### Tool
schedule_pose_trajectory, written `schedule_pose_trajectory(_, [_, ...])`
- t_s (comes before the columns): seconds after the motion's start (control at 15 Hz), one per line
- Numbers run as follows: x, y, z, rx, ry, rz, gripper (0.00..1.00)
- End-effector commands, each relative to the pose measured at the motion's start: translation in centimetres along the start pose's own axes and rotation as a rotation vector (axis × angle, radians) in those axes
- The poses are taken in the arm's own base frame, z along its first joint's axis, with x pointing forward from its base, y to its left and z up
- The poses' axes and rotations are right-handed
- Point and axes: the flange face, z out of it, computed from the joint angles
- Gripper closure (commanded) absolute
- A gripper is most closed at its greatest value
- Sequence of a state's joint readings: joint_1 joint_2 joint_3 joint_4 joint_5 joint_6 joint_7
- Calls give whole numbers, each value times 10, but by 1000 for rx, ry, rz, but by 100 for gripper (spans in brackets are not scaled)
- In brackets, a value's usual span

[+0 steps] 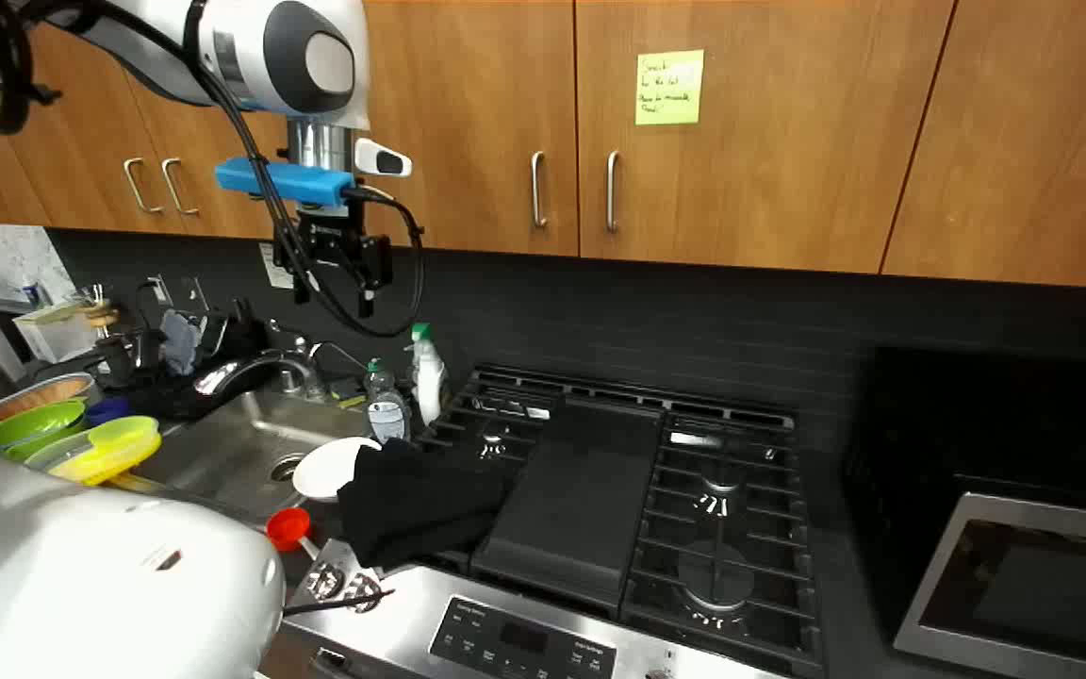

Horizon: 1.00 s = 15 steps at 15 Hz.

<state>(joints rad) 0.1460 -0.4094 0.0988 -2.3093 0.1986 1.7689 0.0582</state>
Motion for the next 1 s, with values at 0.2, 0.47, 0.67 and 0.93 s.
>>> schedule_pose_trajectory(0.2, [0,0,-1,0,0,0,0])
schedule_pose_trajectory(0.47, [0,0,-1,0,0,0,0])
schedule_pose_trajectory(0.67, [23,12,21,-60,-2,85,0])
schedule_pose_trajectory(0.93, [54,46,71,-150,8,123,0])
